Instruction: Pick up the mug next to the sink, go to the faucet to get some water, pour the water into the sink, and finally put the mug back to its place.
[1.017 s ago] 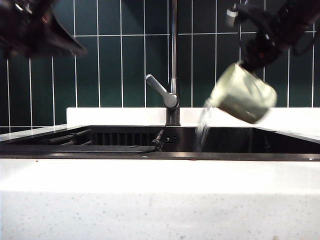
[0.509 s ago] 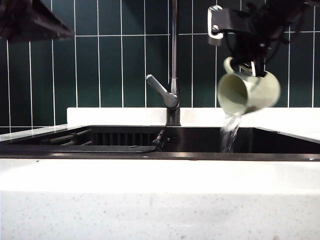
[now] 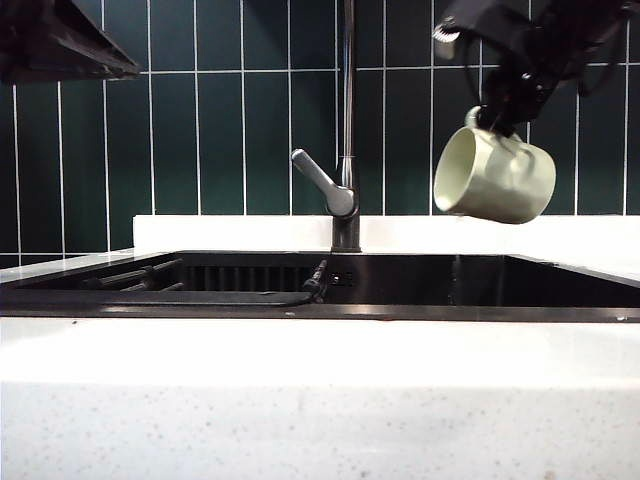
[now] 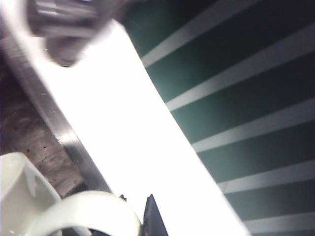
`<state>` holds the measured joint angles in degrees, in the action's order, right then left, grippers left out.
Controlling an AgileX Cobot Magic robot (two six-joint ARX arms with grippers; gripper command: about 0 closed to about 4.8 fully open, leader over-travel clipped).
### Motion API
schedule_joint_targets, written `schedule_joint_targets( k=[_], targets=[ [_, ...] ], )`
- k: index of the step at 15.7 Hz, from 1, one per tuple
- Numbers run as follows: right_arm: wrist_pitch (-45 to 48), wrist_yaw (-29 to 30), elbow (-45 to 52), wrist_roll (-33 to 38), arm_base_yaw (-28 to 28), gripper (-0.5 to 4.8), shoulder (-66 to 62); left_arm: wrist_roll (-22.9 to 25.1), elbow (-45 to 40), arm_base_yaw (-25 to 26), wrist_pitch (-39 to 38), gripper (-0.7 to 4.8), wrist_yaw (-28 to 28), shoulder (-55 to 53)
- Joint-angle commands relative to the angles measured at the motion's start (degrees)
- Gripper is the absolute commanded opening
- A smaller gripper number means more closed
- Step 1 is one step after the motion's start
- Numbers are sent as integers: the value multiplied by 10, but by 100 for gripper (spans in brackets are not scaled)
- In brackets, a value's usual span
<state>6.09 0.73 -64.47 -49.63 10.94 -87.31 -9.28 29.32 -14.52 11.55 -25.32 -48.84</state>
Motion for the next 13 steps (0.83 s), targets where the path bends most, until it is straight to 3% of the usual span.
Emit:
schedule_joint_targets(
  k=[1, 6, 10, 13],
  targets=[
    [32, 9, -7, 167, -6, -1, 12, 24, 1, 0, -34, -3, 11, 19],
    [73, 22, 23, 352, -50, -1, 19, 22, -42, -11, -47, -3, 36, 53],
    [195, 17, 134, 491, -130, -1, 59, 2, -104, -16, -56, -3, 69, 127],
    [334, -27, 238, 582, -177, -1, 67, -6, -109, -16, -69, -3, 88, 160]
  ],
)
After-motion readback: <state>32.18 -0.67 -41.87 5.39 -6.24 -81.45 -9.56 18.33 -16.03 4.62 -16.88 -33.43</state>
